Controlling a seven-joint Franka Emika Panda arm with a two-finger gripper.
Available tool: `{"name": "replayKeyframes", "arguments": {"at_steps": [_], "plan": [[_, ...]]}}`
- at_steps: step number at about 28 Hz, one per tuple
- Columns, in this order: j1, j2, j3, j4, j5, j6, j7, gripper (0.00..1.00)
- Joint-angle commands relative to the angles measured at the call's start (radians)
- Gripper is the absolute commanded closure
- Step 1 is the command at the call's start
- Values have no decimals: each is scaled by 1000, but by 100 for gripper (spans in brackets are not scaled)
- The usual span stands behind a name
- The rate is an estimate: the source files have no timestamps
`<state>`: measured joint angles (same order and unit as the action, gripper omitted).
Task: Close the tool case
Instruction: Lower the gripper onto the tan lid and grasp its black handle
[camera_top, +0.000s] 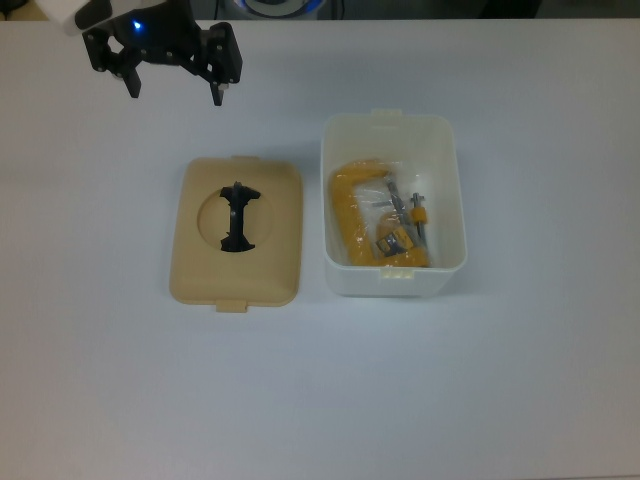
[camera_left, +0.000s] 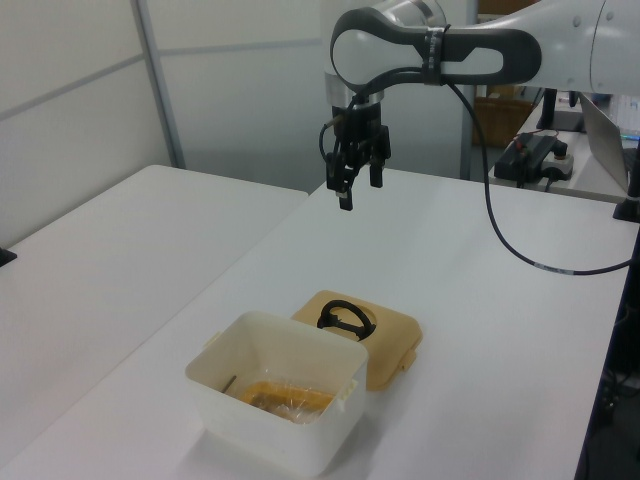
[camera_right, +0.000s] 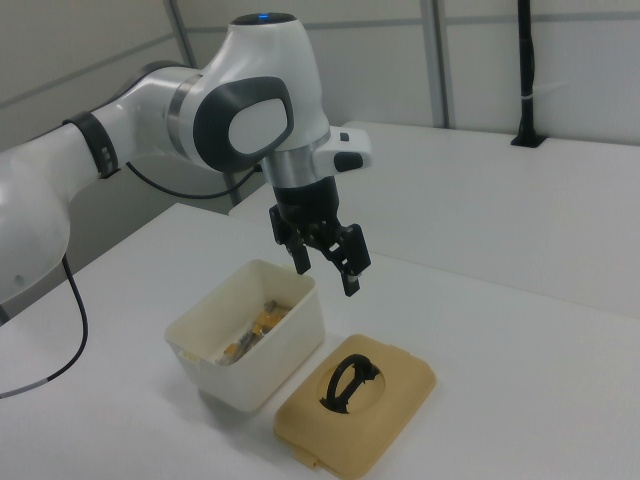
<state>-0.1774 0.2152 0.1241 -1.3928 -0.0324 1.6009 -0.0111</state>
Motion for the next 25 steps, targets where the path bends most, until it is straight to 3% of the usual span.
{"name": "replayKeyframes", "arguments": {"at_steps": [1, 10, 21, 25], "plan": [[35, -14, -12, -23, 3, 11, 14, 0], [36, -11, -11, -57, 6, 39, 14, 0], [70, 10, -11, -218, 2, 220, 39, 0], [81, 42, -11, -235, -7, 260, 66, 0]]}}
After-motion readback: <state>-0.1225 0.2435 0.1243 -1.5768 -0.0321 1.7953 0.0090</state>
